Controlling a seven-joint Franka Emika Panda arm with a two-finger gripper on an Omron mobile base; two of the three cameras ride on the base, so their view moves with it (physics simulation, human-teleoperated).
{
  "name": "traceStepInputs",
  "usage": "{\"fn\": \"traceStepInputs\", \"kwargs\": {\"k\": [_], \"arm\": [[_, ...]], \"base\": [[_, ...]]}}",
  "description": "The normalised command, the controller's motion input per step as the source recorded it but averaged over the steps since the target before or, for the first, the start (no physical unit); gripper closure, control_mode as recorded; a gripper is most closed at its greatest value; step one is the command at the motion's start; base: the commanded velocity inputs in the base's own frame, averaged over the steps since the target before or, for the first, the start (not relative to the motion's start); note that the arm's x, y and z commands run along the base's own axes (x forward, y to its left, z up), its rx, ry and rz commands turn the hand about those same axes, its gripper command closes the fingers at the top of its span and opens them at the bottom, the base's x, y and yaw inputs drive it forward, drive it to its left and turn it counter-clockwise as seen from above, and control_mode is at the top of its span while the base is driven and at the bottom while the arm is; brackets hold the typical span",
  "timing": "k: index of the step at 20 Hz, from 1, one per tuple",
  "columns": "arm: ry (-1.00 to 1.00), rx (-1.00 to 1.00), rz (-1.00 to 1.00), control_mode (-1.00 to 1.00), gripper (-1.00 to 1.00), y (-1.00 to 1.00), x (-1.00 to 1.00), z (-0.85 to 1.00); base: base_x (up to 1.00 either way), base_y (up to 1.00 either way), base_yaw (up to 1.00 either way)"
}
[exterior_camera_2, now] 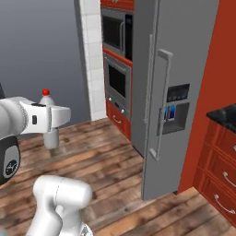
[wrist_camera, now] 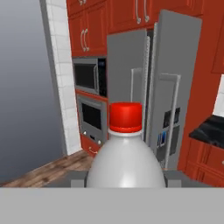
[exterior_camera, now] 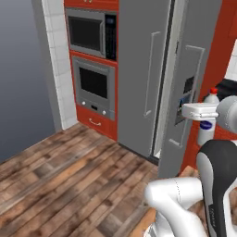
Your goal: Take the bottled waters from the counter and place them in the freezer to freeze. Close the freezer door after placing the bottles.
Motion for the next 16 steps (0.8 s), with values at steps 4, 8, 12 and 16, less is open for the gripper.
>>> {"fn": "traceStepInputs", "kwargs": {"k": [4, 8, 12, 16], "arm": [[0.00, 0.00, 0.00, 1.00, 1.00, 0.00, 0.00, 0.00], [0.00, 0.00, 0.00, 1.00, 1.00, 0.00, 0.00, 0.00], [0.00, 0.00, 0.00, 1.00, 1.00, 0.00, 0.00, 0.00], [0.00, 0.00, 0.00, 1.00, 1.00, 0.00, 0.00, 0.00]], "base": [[0.75, 1.00, -0.02], [0.76, 0.97, -0.18], [0.75, 0.96, -0.28], [0.70, 0.59, -0.44]]}}
